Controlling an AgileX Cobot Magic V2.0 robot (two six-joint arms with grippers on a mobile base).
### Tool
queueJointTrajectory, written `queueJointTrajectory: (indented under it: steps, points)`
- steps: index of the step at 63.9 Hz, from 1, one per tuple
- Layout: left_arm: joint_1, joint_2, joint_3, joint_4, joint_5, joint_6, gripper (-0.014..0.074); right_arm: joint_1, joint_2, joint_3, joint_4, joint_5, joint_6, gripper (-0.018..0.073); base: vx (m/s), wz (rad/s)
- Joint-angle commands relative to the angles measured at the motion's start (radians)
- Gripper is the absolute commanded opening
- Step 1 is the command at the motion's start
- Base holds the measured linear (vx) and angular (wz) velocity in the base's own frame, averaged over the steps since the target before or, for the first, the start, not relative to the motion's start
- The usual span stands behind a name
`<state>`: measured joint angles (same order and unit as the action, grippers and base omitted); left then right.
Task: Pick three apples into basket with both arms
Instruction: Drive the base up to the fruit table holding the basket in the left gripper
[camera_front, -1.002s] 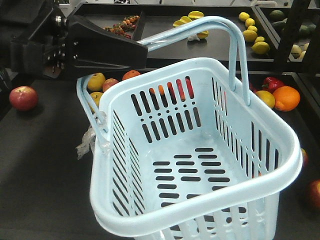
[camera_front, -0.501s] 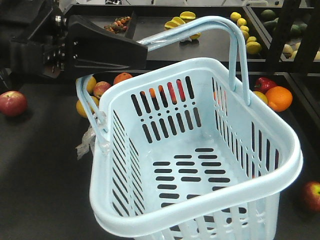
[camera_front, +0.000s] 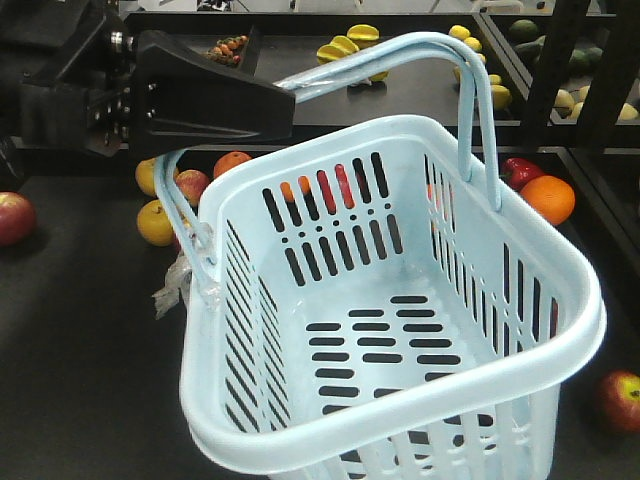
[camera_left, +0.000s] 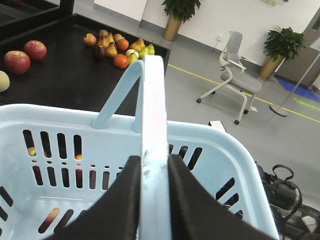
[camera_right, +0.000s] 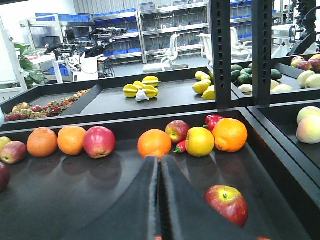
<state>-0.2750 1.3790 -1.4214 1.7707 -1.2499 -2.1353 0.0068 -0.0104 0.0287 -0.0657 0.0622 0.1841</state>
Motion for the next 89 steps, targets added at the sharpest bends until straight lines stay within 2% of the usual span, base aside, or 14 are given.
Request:
queueJointTrajectory:
  steps: [1, 89]
  points:
    - [-0.001, -0.036, -0.025, 0.0, -0.119, -0.013, -0.0006, -0.007, -0.011, 0.013, -0.009, -0.068, -0.01, -0.0004, 0.04, -0.03]
    - [-0.001, -0.036, -0.025, 0.0, -0.119, -0.013, -0.0006, -0.007, -0.011, 0.013, -0.009, -0.068, -0.01, -0.0004, 0.02, -0.02]
